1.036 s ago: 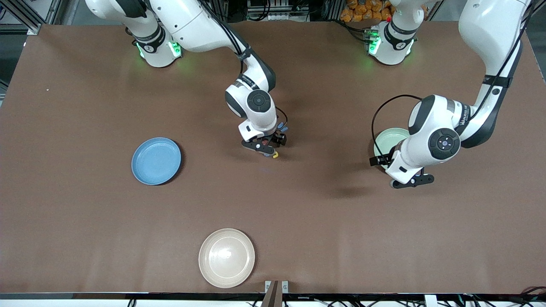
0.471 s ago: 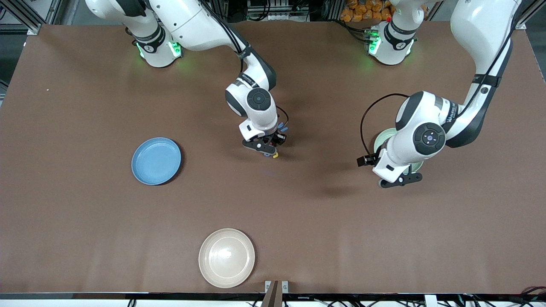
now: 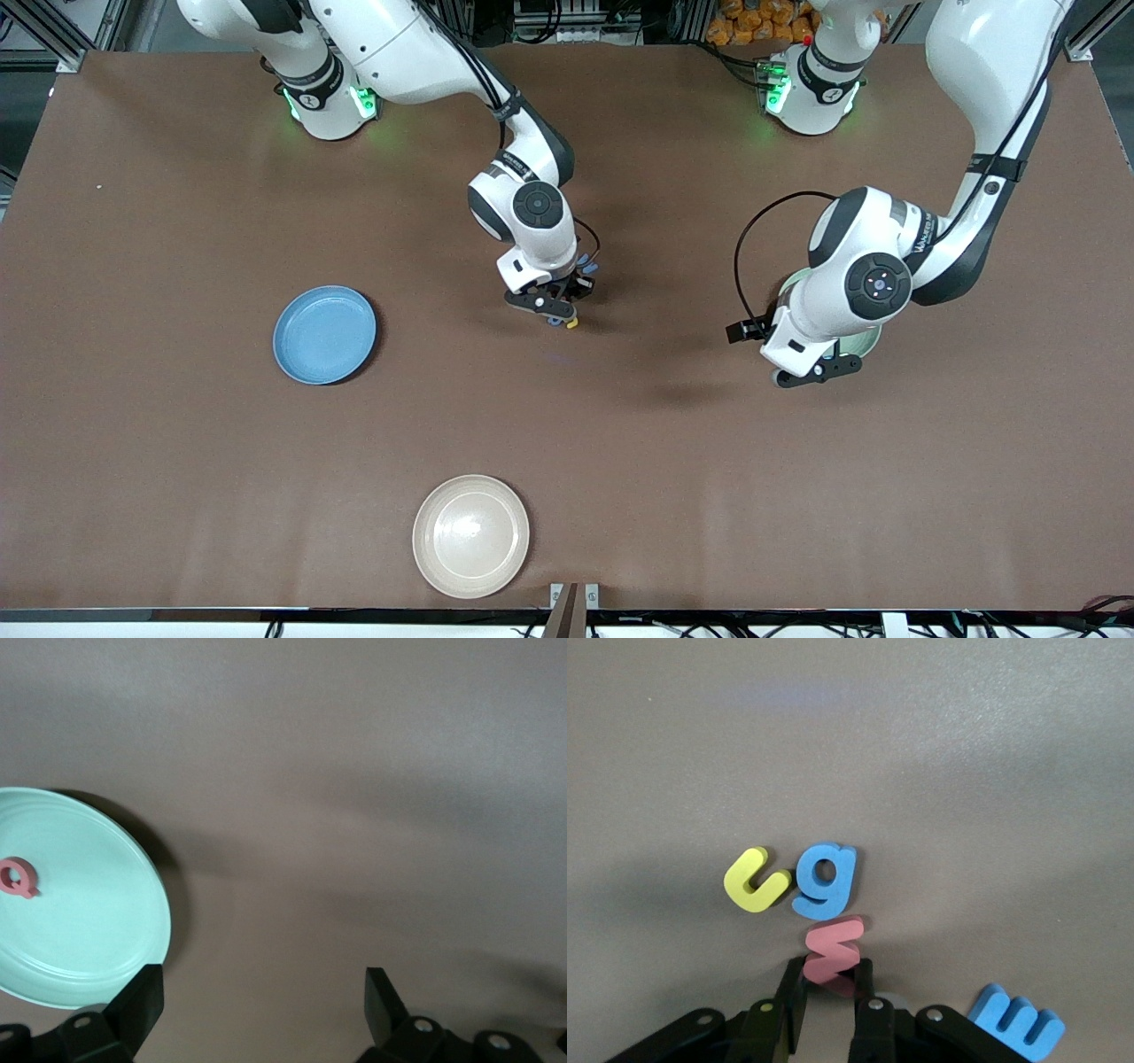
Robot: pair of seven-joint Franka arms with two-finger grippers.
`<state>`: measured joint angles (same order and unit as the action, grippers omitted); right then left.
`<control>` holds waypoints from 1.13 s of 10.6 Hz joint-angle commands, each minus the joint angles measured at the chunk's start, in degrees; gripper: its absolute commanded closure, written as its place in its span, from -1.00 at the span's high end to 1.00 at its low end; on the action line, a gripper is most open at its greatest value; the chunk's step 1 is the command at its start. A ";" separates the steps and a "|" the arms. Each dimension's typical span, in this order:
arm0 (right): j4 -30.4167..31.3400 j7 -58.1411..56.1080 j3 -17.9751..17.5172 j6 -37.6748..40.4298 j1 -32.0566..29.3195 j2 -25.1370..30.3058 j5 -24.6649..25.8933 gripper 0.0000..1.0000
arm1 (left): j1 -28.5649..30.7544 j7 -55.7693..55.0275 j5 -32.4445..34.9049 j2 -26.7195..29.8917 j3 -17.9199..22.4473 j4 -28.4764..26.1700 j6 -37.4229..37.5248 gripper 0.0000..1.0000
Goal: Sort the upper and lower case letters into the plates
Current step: 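Grasp the red w with the right gripper while the left gripper withdraws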
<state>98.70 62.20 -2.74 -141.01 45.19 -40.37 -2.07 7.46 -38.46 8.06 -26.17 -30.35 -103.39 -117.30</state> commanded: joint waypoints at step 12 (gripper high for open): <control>9.20 -24.71 -0.42 25.44 -27.57 17.59 -8.74 -1.00 | -12.37 -8.83 -2.17 -3.18 0.12 1.17 -6.79 1.00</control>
<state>100.88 43.72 -2.21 -115.05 23.31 -27.20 -9.63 -2.82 -46.20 6.45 -28.84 -30.62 -103.05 -122.79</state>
